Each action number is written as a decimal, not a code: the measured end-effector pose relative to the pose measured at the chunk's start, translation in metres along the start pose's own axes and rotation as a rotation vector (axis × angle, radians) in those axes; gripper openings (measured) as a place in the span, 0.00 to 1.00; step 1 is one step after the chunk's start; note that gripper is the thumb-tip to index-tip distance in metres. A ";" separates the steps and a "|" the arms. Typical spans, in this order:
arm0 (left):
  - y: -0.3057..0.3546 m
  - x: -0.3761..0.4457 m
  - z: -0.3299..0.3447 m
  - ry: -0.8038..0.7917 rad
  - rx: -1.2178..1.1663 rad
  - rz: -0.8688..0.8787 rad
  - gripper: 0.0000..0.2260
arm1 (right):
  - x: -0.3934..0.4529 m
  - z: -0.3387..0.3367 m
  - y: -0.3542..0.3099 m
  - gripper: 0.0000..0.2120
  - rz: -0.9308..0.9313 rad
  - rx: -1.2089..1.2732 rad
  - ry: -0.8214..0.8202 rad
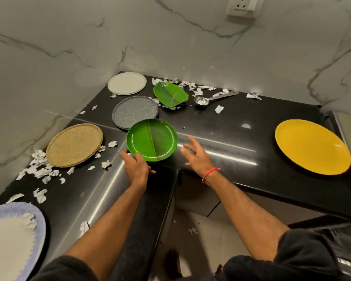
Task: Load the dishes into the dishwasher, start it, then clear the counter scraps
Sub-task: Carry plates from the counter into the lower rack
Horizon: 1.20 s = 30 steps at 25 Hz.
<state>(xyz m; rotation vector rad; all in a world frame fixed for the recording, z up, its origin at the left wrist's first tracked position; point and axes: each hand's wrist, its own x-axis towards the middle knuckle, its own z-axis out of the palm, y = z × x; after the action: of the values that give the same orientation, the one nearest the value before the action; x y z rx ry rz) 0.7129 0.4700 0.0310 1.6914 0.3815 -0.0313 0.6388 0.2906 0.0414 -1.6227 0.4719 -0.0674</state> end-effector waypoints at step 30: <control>-0.262 -0.653 0.304 -1.233 0.767 -0.295 0.12 | -0.544 -0.497 0.314 0.15 0.478 0.523 0.888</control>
<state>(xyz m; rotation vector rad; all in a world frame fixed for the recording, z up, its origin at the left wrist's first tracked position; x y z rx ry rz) 0.0870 0.0529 -0.1142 1.9660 -0.3820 -1.5148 -0.0979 -0.0026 -0.0752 -0.8645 1.3825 -0.5186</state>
